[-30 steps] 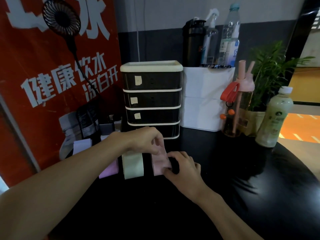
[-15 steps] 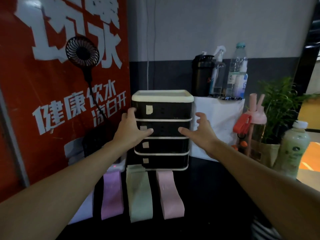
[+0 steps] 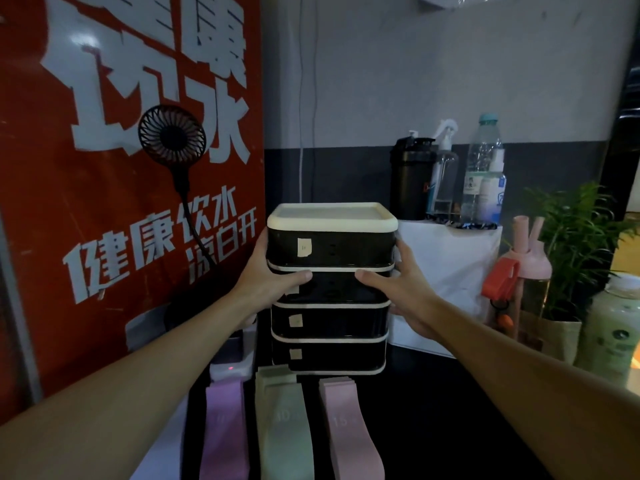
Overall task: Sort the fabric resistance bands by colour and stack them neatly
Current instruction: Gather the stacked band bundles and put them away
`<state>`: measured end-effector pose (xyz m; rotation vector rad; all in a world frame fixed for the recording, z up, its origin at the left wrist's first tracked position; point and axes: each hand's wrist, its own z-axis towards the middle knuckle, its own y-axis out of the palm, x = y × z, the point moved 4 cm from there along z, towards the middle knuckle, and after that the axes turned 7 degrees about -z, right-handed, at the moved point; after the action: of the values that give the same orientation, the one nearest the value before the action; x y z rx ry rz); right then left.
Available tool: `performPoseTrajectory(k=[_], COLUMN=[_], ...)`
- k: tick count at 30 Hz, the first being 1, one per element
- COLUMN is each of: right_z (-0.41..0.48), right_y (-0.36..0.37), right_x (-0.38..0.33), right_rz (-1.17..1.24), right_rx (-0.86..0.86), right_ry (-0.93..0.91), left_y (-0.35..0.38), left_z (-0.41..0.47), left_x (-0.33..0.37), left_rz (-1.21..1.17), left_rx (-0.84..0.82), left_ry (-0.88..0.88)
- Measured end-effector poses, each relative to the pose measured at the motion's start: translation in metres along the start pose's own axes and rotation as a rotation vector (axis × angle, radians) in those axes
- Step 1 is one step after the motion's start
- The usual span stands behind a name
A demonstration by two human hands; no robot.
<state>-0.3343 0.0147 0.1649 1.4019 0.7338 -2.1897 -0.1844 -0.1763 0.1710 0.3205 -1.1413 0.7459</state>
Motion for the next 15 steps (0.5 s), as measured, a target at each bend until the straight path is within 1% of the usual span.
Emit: performPoseTrajectory(k=[4,8,15], right_z=[-0.005,-0.019,-0.082], right_y=[-0.004,-0.011,-0.040], right_x=[-0.021,-0.059,-0.123], right_rz=[0.018,0.030,0.054], right_rx=[0.015,0.048,0.074], right_ry=[-0.022,-0.077,-0.137], left_y=[-0.009,-0.013,-0.012], left_z=[-0.009,-0.025,-0.069], left_x=[0.025,0.065,0.132], left_rz=[-0.004,-0.035,-0.061], left_rx=[0.006,-0.023,-0.094], left_ry=[0.043,0.116,0.224])
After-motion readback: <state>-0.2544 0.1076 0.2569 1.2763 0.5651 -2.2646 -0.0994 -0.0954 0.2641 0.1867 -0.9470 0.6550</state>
